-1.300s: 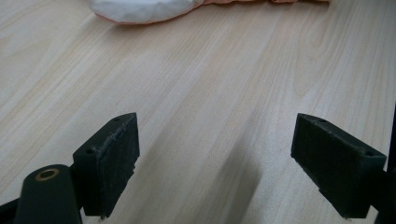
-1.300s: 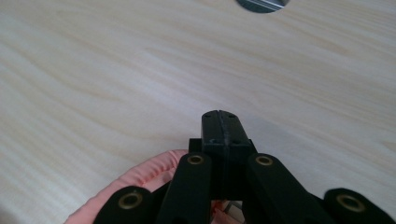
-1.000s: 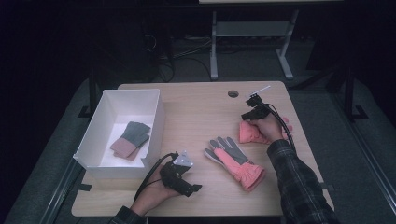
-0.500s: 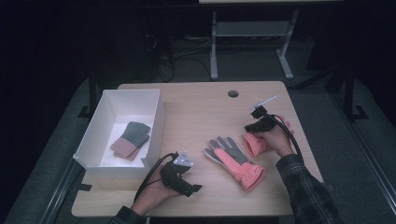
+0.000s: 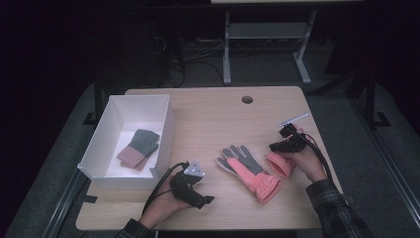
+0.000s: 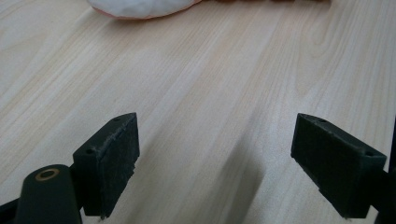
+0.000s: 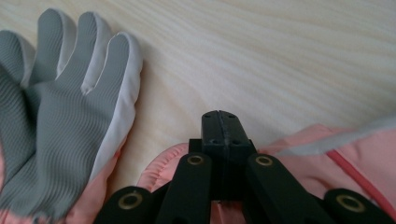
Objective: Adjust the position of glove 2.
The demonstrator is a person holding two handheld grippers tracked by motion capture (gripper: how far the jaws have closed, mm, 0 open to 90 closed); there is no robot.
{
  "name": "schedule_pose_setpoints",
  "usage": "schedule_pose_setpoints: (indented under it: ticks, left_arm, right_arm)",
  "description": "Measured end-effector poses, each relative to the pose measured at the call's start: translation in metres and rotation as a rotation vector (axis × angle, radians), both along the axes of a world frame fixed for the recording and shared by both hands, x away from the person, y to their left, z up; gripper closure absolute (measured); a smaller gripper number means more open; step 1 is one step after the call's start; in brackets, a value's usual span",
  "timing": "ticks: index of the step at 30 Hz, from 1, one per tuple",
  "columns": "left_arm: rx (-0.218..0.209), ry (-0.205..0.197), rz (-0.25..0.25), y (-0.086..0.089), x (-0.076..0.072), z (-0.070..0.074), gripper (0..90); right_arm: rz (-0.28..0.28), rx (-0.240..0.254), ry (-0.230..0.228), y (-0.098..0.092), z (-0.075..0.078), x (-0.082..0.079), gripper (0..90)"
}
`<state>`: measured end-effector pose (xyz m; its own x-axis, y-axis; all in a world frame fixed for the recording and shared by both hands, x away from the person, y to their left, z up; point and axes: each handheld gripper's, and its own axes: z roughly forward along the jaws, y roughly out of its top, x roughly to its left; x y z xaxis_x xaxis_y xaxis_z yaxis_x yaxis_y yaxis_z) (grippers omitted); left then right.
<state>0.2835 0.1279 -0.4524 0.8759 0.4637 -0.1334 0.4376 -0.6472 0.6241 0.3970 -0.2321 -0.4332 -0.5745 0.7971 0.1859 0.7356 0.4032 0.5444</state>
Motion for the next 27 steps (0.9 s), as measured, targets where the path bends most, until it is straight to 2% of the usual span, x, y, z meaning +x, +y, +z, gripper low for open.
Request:
schedule_pose_setpoints:
  ticks: [7, 10, 15, 19, 23, 26, 27]
  left_arm:
    - [-0.009, -0.005, 0.01, 0.0, -0.001, 0.0, 15.1]
    - [0.003, -0.006, -0.001, -0.001, -0.001, 0.0, 15.0]
    - [-0.001, -0.004, 0.006, -0.002, -0.002, -0.001, 15.0]
    - [0.01, -0.009, -0.002, 0.0, -0.001, 0.0, 15.0]
    - [0.001, -0.005, 0.008, -0.001, -0.002, -0.001, 15.0]
    - [0.002, -0.007, 0.004, -0.002, -0.003, -0.001, 15.0]
    - [0.002, -0.008, 0.004, -0.002, -0.003, -0.001, 15.0]
  right_arm:
    - [-0.002, -0.005, 0.0, -0.015, 0.001, -0.03, 90.0]
    - [-0.006, 0.002, 0.001, -0.022, 0.0, -0.041, 90.0]
    - [-0.022, 0.014, 0.014, -0.037, 0.0, -0.061, 90.0]
    - [-0.028, 0.008, 0.011, -0.048, 0.0, -0.077, 90.0]
    - [-0.037, 0.001, 0.009, -0.059, 0.0, -0.093, 90.0]
    - [-0.032, 0.018, 0.004, -0.067, 0.0, -0.102, 89.8]
    - [-0.03, 0.035, -0.006, -0.07, 0.002, -0.105, 86.6]
